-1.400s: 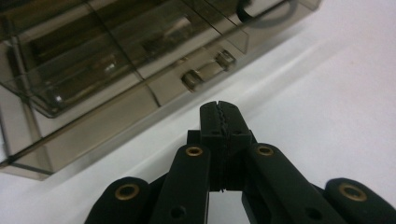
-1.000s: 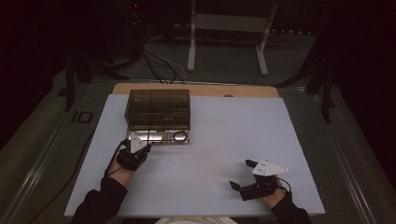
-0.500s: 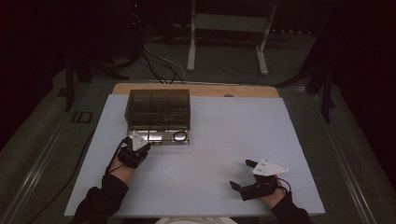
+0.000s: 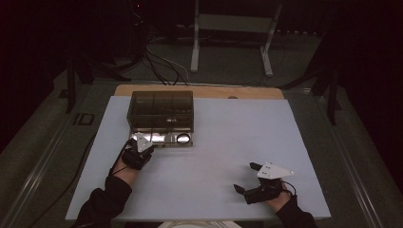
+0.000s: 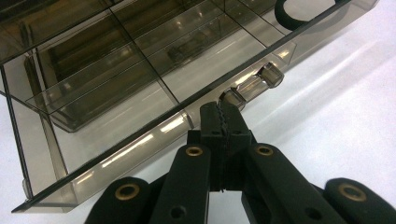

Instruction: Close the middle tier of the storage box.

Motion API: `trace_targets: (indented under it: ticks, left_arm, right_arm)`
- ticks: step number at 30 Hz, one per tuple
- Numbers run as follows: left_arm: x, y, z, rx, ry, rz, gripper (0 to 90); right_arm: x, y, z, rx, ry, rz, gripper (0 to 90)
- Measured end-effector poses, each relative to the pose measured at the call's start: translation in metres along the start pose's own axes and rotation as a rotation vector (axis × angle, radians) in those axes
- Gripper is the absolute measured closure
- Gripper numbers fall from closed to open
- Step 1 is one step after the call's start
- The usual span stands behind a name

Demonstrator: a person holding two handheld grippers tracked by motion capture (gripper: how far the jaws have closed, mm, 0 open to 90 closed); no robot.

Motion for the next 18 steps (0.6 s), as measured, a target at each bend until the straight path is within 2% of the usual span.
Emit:
trace_targets:
  ticks: [18]
  left_arm:
    - [0.0004,-0.0020,0.0022,0.000,-0.007,-0.005,90.0]
  right_arm:
    - [0.0001,-0.0002,0.0004,0.004,0.000,0.001,0.0]
Point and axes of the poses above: each handheld gripper's, and its own axes: z roughly forward along the jaws, x roughly out of its top, y roughly to its right, the point moved 9 cm from there along z, roughly forward along the jaws, and after that the axes turned 3 degrees about -x, right-handed, at the moved point
